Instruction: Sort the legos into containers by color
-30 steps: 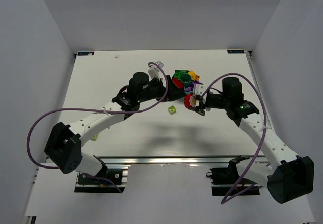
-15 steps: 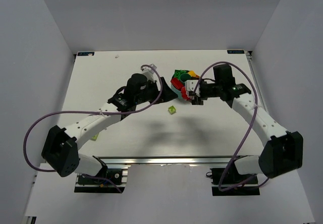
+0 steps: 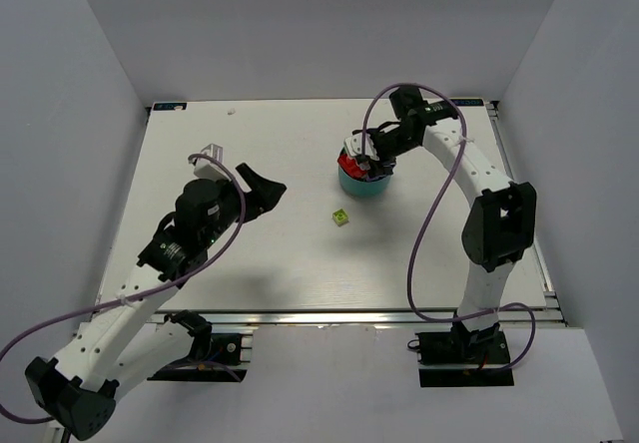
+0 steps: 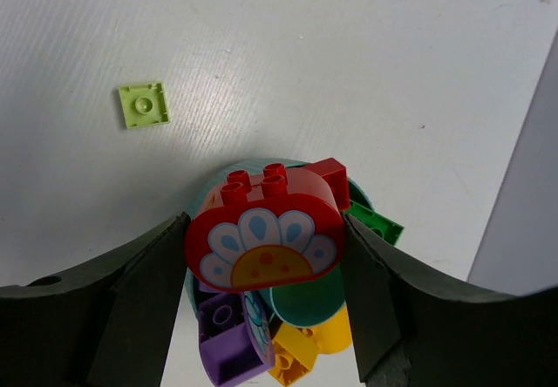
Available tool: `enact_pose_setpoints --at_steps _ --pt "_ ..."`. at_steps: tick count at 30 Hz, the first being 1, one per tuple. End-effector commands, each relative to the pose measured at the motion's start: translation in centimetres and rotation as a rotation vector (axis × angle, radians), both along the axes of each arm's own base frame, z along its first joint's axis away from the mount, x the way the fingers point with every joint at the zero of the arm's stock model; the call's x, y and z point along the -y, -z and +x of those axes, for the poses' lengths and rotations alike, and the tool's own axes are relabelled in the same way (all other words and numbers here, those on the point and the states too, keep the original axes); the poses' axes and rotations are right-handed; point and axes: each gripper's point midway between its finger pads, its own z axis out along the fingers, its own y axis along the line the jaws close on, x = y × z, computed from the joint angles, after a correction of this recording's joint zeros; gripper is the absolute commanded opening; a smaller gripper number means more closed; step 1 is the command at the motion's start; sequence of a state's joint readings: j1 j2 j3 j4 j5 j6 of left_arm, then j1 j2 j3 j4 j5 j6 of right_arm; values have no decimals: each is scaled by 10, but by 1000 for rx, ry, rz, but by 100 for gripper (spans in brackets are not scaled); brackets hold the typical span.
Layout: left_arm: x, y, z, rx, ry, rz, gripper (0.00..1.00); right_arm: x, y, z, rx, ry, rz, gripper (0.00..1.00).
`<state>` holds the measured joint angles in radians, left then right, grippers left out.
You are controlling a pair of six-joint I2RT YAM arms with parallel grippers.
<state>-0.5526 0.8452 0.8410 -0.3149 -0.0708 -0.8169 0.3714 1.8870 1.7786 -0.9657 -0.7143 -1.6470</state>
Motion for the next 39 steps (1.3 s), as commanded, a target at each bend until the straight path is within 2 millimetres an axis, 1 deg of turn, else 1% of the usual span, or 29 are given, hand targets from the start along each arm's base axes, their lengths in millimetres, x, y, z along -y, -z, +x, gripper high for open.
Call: enact_pose_setpoints --at_steps 1,2,3,5,7,10,14,16,24,26,30,39 --pt "-22 22 -8 -66 -93 18 85 -1 -6 -6 -18 -34 -15 17" --pt "-24 25 -10 -70 -100 18 85 -3 -10 -3 -11 -31 -12 17" --pt "-27 24 -13 -67 -109 13 85 -3 -6 0 -23 -27 -14 18" --pt "-31 25 -15 -70 -124 12 85 -4 -8 4 -20 -20 -11 18" --pt "-34 27 -17 -74 -132 9 85 -6 -5 6 -18 -21 -15 20" --pt "-35 31 -18 -84 -139 11 85 -10 -1 8 -17 -26 -21 21" --pt "-38 31 -20 -84 -147 9 85 -15 5 14 -25 -24 -27 22" --pt "-39 33 -21 -89 -151 10 86 -17 4 16 -26 -21 -26 22" --pt "-42 37 -24 -96 -166 -12 86 -20 12 28 -24 -4 -33 24" --pt "-41 37 -24 -97 -166 -13 86 -20 10 30 -19 0 -29 24" --pt "-41 39 -24 -99 -167 -11 86 -20 14 33 -15 5 -35 30" --pt "-43 38 -25 -101 -171 -14 86 -19 19 38 -4 9 -46 38"
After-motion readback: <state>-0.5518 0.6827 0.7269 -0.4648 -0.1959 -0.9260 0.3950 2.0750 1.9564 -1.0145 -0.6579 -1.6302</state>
